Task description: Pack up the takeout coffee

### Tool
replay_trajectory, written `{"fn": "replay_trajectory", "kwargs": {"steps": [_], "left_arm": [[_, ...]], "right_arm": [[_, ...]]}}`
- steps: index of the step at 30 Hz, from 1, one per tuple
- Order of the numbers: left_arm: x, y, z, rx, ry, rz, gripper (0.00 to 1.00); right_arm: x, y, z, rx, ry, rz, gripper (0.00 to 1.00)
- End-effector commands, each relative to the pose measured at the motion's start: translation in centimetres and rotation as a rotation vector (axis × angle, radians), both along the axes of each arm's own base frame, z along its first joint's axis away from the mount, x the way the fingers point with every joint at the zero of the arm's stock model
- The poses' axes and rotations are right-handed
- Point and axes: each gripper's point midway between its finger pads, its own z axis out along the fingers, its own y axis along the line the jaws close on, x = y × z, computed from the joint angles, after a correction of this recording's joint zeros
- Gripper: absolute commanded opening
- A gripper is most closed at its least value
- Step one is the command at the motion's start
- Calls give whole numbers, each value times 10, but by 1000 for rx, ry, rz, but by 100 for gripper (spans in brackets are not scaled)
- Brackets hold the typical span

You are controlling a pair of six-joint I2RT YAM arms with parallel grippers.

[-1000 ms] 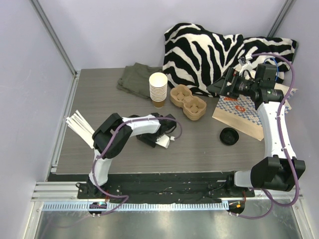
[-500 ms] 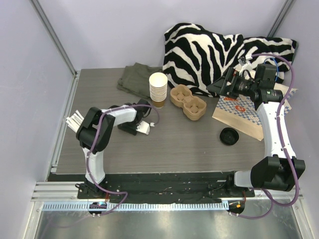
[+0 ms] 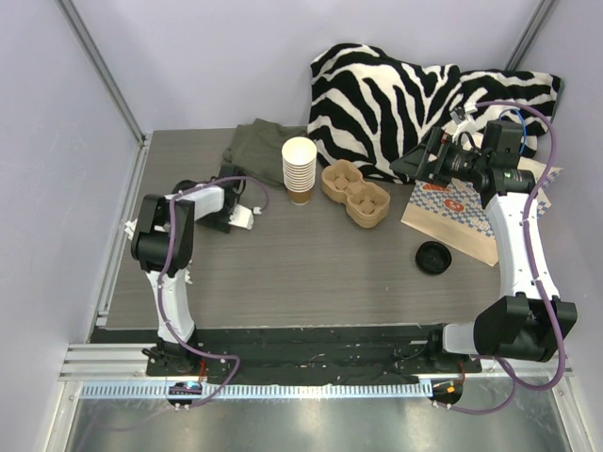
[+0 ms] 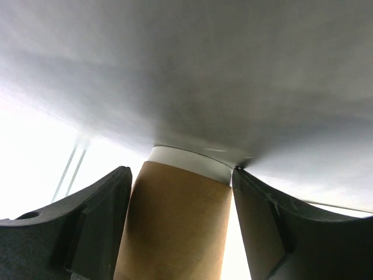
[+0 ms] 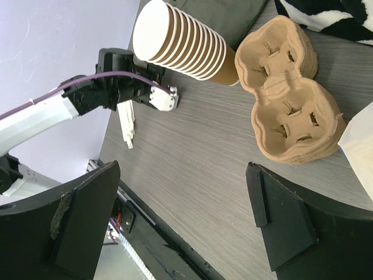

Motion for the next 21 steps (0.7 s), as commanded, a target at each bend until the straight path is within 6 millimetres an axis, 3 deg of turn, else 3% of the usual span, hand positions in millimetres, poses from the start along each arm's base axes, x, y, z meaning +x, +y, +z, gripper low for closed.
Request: {"fn": "replay_trajectory", "kwargs": {"steps": [1, 4, 6, 7, 11, 12, 16, 21], "left_arm": [[25, 15, -2, 2, -19, -4, 76], [22, 6, 8, -48, -18, -8, 79], [10, -12, 10, -102, 6, -36, 82], [7, -20, 22, -130, -12, -47, 83], [-23, -60, 37, -239, 39, -70, 85], [-31, -79, 40, -284, 50, -95, 86], [-68, -122, 60, -420, 97, -74, 87], [-102, -171, 102, -658, 119, 0, 87]], "right_arm": [[1, 3, 14, 1, -63, 22, 100], [1, 3, 17, -7, -78, 30, 100], [2, 2, 23, -14, -94, 34, 100], [1, 3, 23, -18, -93, 38, 100], [-1, 3, 36, -45, -134, 53, 100], [-2, 4, 39, -50, -140, 57, 100], [-6, 1, 65, -103, -211, 57, 100], [-12, -6, 82, -194, -289, 49, 100]]}}
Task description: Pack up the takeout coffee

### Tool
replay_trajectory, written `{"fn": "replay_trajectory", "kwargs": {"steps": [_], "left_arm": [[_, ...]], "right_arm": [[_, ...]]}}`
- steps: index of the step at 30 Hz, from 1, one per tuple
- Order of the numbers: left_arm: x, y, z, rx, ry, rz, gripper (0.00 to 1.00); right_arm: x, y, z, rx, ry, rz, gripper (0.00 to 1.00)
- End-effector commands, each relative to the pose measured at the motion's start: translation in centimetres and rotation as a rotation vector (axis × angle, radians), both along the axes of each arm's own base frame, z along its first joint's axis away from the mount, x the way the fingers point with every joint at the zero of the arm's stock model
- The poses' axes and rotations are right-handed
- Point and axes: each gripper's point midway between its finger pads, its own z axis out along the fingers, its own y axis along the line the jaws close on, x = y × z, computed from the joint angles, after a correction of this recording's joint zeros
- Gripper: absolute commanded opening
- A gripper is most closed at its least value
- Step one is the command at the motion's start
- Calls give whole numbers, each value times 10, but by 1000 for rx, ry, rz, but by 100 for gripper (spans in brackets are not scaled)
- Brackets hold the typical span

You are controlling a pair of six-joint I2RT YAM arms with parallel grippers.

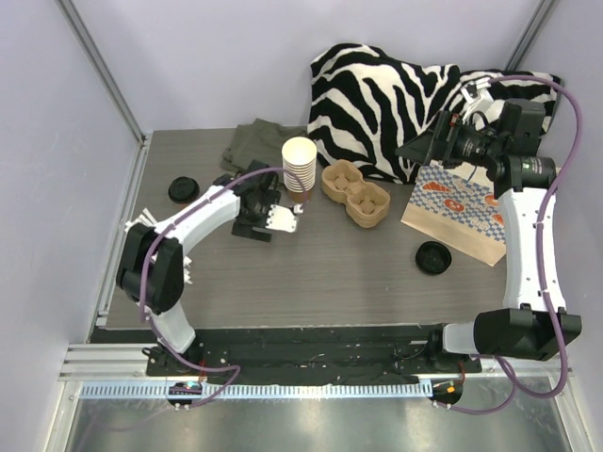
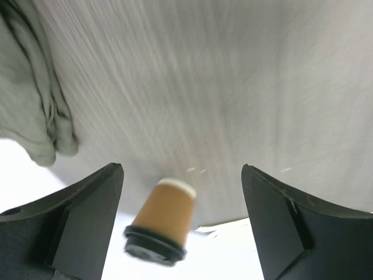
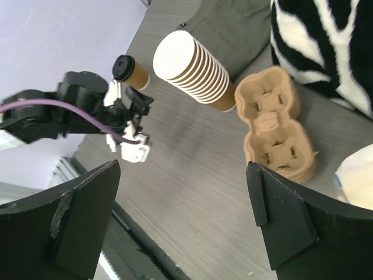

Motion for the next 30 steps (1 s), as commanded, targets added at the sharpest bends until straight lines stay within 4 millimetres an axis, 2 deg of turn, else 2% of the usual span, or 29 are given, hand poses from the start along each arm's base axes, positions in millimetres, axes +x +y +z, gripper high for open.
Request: {"fn": "replay_trajectory", "kwargs": {"steps": [1, 3, 4, 6, 7, 9, 10, 12, 13, 14, 16, 17, 18, 19, 21, 22, 24, 25, 29, 30], "left_arm": [[-47, -37, 39, -291, 154, 134, 87], [-58, -50, 68, -422, 170, 225, 87], [-68, -59, 76, -493, 214, 235, 87], [-80, -65, 97, -598, 225, 316, 87], [-82, -69, 105, -649, 227, 344, 87], [-93, -77, 116, -745, 275, 434, 87], [-95, -80, 132, -811, 256, 442, 87], [-101, -81, 143, -896, 288, 524, 88], [-102, -81, 155, -941, 269, 525, 88], [-103, -79, 162, -973, 275, 545, 88], [-104, -75, 172, -1011, 274, 581, 89], [-106, -71, 177, -1024, 261, 586, 89], [-106, -69, 180, -1027, 252, 595, 89], [-106, -67, 182, -1039, 248, 616, 90], [-105, -60, 186, -1057, 236, 641, 90], [-104, -56, 184, -1064, 238, 665, 90], [-105, -53, 183, -1069, 237, 673, 90], [-106, -51, 179, -1062, 244, 683, 91], [-105, -51, 173, -1052, 250, 684, 91], [-103, -52, 171, -1048, 254, 689, 91]], "right_arm": [[-12, -5, 24, -107, -114, 7, 100], [-12, -9, 19, -156, -121, -5, 100], [-14, -8, 13, -209, -135, 14, 100], [-12, -11, -1, -272, -106, 2, 98], [-12, -2, -6, -304, -112, 36, 96], [-8, 0, -17, -363, -108, 38, 93], [-11, 15, -27, -388, -105, 83, 90], [-7, 21, -42, -465, -109, 103, 87], [-7, 25, -53, -496, -97, 122, 83], [-9, 38, -61, -533, -108, 169, 82], [-2, 43, -87, -610, -69, 186, 76], [-2, 54, -97, -645, -69, 226, 74], [1, 57, -103, -676, -70, 229, 73], [10, 55, -121, -732, -37, 220, 68], [14, 62, -136, -805, -26, 241, 63], [23, 60, -151, -858, 10, 240, 61], [25, 60, -164, -903, 46, 277, 59], [29, 60, -178, -927, 78, 295, 58], [35, 60, -202, -962, 127, 334, 57], [37, 62, -202, -954, 127, 336, 56]]}}
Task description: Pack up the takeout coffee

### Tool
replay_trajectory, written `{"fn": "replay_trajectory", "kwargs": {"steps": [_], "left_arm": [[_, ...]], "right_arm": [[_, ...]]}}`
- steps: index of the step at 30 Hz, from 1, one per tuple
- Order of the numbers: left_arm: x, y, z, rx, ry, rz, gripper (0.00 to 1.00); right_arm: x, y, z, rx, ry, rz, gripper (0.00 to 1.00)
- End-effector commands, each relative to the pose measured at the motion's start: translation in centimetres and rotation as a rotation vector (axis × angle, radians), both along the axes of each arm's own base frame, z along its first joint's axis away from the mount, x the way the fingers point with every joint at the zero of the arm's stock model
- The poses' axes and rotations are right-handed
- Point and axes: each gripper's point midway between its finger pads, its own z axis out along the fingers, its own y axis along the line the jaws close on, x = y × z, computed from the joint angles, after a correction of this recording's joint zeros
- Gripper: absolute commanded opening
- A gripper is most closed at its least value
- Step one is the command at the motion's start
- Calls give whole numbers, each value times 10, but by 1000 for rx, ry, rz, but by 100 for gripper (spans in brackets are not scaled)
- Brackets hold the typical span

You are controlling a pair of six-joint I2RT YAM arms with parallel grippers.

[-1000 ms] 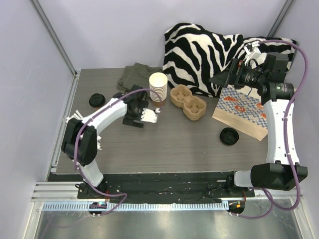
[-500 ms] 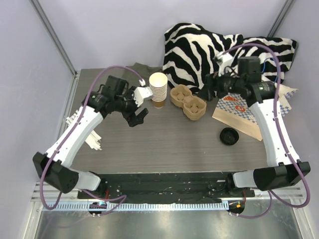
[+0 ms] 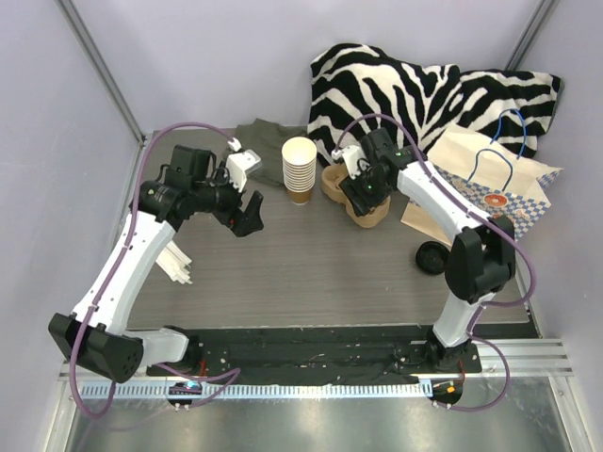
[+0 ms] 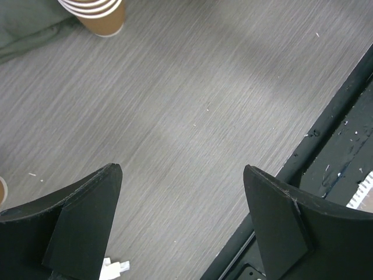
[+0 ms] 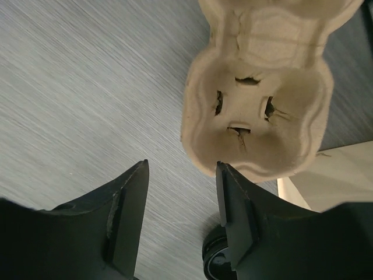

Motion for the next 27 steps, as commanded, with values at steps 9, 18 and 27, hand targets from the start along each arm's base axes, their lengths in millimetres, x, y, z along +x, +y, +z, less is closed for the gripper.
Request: {"fn": "replay_trajectory", "kwargs": {"steps": [9, 18, 27], "left_arm": [[4, -8, 4, -44, -9, -15, 91], [1, -6, -2, -24, -11, -35, 91], [-1, -7, -7, -25, 0, -48, 91]], "right_arm": [[25, 11, -3, 11, 3, -5, 47], [28, 18, -18, 29, 52, -16, 47], [31, 19, -19, 26, 51, -19, 34]]}}
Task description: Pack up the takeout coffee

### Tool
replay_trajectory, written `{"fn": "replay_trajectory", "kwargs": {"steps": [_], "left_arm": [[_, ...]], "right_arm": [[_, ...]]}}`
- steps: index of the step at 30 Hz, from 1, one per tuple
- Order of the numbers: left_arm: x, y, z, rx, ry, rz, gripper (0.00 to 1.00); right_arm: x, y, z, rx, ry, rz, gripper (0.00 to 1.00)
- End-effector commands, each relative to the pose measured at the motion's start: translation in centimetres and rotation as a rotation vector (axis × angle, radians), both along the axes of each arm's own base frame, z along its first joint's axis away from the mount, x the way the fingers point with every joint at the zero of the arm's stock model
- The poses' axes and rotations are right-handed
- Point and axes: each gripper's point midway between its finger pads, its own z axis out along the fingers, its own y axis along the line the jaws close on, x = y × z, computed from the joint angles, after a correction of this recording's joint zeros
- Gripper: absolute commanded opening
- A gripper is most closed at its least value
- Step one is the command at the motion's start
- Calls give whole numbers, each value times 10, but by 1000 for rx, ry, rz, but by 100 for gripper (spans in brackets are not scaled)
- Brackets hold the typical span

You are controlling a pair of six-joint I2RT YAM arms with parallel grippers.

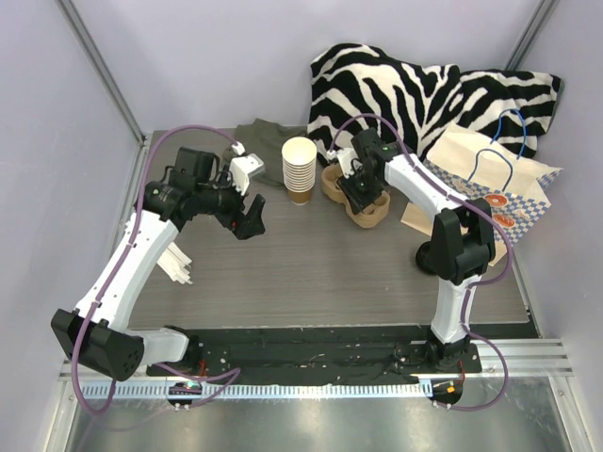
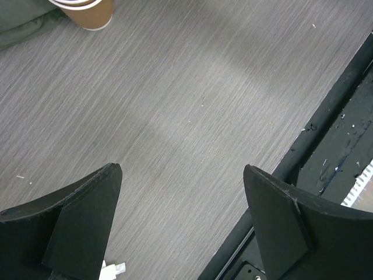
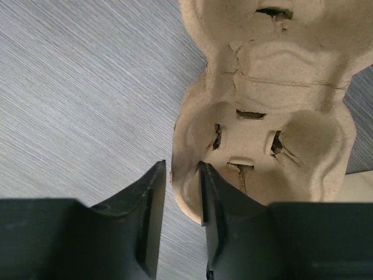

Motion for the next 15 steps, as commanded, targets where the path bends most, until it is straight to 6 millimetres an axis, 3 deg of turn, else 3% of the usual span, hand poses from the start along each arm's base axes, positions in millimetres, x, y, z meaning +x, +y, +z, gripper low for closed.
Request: {"fn": "replay_trajectory", "kwargs": {"steps": [1, 8, 10, 15], "left_arm": [[1, -5, 5, -28, -28, -28, 91], [1, -5, 5, -24, -28, -35, 91], [1, -5, 5, -23, -31, -35, 91], [0, -6, 4, -27, -24, -40, 90]], "right_arm": [[13, 8, 26, 44, -67, 1, 34], [16, 7, 38, 58, -91, 3, 15], [17, 6, 42, 57, -102, 5, 2], [14, 5, 45, 56, -103, 14, 1]]}}
